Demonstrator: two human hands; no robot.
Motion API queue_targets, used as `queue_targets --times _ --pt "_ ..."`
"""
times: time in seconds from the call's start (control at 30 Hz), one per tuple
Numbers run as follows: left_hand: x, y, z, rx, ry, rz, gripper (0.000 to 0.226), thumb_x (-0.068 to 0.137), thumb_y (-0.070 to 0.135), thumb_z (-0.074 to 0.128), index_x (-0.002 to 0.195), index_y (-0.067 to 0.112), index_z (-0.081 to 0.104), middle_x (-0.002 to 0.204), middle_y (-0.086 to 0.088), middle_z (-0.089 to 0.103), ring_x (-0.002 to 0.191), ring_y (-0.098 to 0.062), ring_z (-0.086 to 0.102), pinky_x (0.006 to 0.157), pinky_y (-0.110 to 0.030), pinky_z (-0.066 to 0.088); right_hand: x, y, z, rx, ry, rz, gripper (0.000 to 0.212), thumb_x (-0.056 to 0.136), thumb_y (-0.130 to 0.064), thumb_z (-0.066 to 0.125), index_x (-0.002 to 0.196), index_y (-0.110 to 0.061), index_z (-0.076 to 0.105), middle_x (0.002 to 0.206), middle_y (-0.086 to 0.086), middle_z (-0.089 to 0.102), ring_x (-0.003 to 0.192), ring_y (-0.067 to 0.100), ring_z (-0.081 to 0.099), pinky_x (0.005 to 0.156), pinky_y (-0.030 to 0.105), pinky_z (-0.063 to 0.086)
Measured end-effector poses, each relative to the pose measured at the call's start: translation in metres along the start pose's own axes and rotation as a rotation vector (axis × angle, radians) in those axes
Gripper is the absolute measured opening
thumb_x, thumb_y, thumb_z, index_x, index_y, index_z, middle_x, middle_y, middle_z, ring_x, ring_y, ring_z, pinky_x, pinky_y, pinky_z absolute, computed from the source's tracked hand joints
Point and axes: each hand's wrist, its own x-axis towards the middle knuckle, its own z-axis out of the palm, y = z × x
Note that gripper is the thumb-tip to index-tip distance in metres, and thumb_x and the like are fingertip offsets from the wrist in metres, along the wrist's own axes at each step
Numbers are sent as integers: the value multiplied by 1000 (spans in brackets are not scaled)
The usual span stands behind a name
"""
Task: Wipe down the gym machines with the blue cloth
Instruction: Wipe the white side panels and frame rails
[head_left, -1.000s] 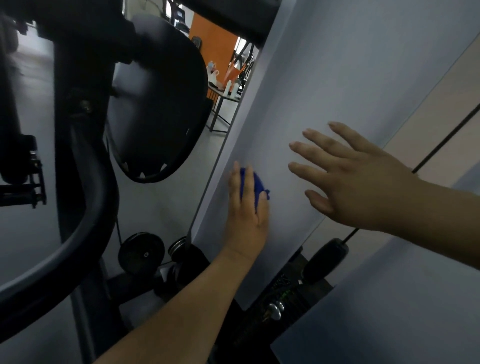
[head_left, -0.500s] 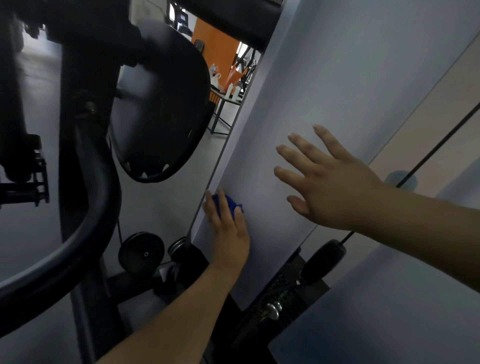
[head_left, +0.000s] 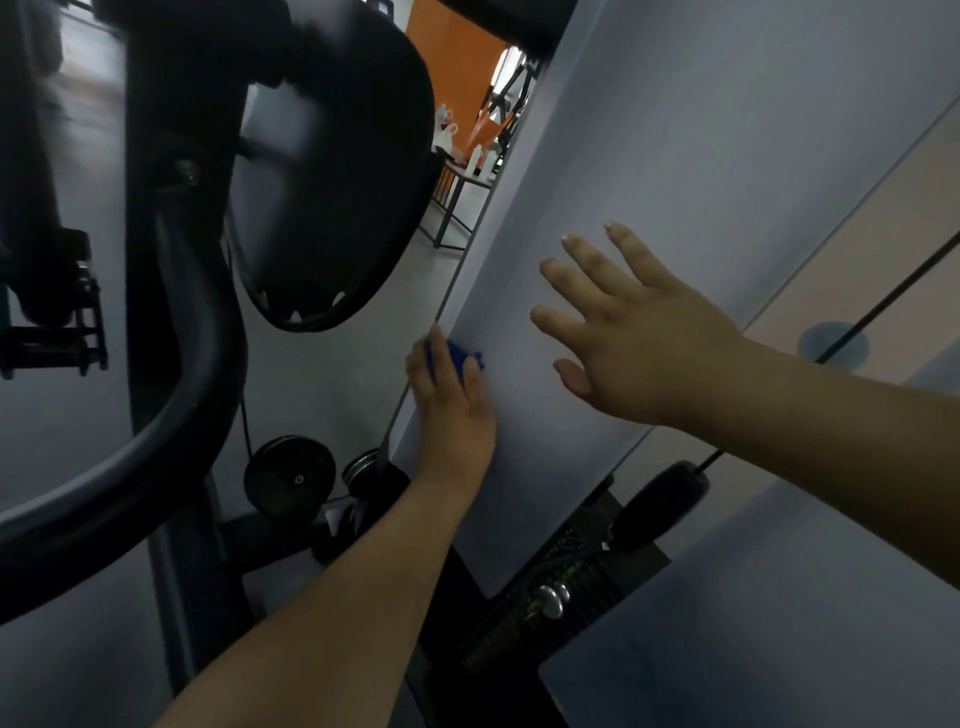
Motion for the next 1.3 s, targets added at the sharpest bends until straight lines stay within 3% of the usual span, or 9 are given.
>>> queue_targets --times 0.07,0.2,0.37,0.47,0.67,0.8,0.93,1.07,1.3 --pt "14 -2 -5 33 -27 99 65 117 47 38 173 26 16 178 -2 17 163 -20 24 132 -35 26 -1 1 1 -7 -3 3 61 105 -55 45 150 -15 56 167 27 37 159 49 27 127 70 14" --pt "6 -55 -18 6 -40 -102 59 115 47 41 165 17 33 162 -9 37 143 -28 49 124 -48 44 -1 3 1 7 11 -4 59 104 -54 46 147 -14 58 166 27 38 159 50 27 127 71 14" --pt "5 -61 -25 71 -49 -23 72 107 63 32 161 16 34 159 -9 38 140 -29 50 122 -48 45 -1 0 3 -9 34 -7 59 105 -52 44 147 -13 57 165 28 39 158 50 29 127 70 15" --pt "21 -48 -18 84 -76 109 62 114 48 41 167 20 26 167 -5 32 149 -20 43 126 -36 39 0 1 3 -15 50 -6 59 107 -50 40 148 -12 57 164 29 39 157 51 30 128 70 14" --pt "-11 -109 -44 101 -152 -185 59 116 38 43 167 14 27 159 1 37 148 -19 42 125 -32 33 -2 0 2 -37 25 -3 66 105 -54 29 152 -15 54 167 27 36 159 49 27 128 69 13" --pt "-8 -102 -48 185 -160 -14 55 115 38 43 164 15 31 160 -2 38 148 -21 42 129 -39 34 -1 -3 4 -59 36 -16 65 106 -52 31 150 -11 56 165 30 37 157 52 28 127 70 14" --pt "-8 -112 -42 176 -177 60 63 115 35 47 170 15 23 171 -4 30 154 -10 32 125 -12 22 1 -5 7 -83 26 -15 61 107 -50 32 149 -12 57 165 31 36 157 53 26 127 71 11" --pt "-32 -156 -48 122 -147 -137 67 113 42 45 168 8 27 166 -11 37 156 -32 39 128 -36 31 -2 -3 8 -88 20 -14 65 108 -51 26 150 -12 55 166 31 34 158 53 25 127 71 11" --pt "-22 -125 -30 69 -113 -47 63 116 45 39 172 27 17 178 2 19 167 -20 17 137 -43 17 2 -8 7 -72 11 -8 66 106 -52 29 151 -11 55 167 32 33 159 51 25 126 73 10"
